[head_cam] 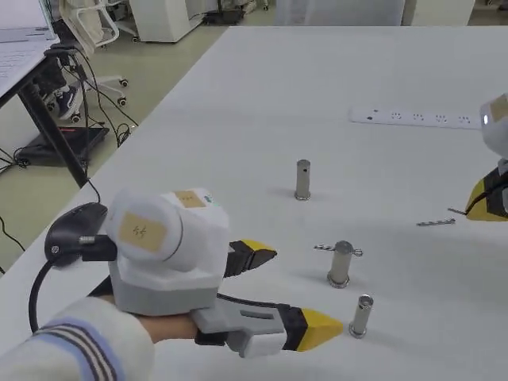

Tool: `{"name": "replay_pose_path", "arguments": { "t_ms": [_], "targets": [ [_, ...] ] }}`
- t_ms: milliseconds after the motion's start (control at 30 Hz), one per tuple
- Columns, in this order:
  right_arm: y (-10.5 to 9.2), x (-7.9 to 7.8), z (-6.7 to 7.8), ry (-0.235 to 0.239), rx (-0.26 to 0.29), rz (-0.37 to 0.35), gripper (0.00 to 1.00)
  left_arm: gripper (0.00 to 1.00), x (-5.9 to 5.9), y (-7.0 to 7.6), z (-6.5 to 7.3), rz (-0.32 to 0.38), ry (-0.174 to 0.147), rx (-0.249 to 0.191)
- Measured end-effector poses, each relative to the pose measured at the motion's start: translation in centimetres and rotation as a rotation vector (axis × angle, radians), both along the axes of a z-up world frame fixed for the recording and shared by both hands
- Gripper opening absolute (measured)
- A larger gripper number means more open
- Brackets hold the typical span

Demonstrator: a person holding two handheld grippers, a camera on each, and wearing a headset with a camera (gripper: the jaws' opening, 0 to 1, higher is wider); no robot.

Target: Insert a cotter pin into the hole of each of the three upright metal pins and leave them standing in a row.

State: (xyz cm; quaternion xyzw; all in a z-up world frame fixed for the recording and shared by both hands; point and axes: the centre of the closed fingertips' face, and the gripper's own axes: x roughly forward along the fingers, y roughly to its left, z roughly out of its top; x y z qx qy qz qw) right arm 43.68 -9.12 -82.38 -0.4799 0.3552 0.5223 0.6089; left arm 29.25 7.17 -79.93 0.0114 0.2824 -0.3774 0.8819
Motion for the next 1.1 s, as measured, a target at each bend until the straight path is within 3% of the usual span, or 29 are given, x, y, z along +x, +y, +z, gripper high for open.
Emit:
{"name": "replay_pose_path", "arguments": {
  "t_ms": [267,567,833,1000,1100],
  "targets": [
    [0.8,-2.2,0.8,-0.019,0.024,0.013,0.02,0.64,0.7,-0.9,0.7,-0.028,-0.02,-0.006],
    [2.0,-4.6,2.1,-0.015,0.09,0.009,0.02,0.61,1.8,-2.3,1.7,-0.068,-0.048,-0.014],
    [2.0,-5.8,2.5,-0.028,0.114,-0.009,0.02,0.56,2.7,-4.2,2.2,-0.112,-0.056,-0.021],
    [1.8,-6.5,3.0,-0.054,0.115,-0.011,0.02,0.48,3.2,-5.7,2.7,-0.135,-0.058,-0.057],
    [1.9,-7.2,3.0,-0.04,0.131,-0.019,0.02,0.46,3.4,-6.5,2.6,-0.152,-0.054,-0.061]
  ]
}}
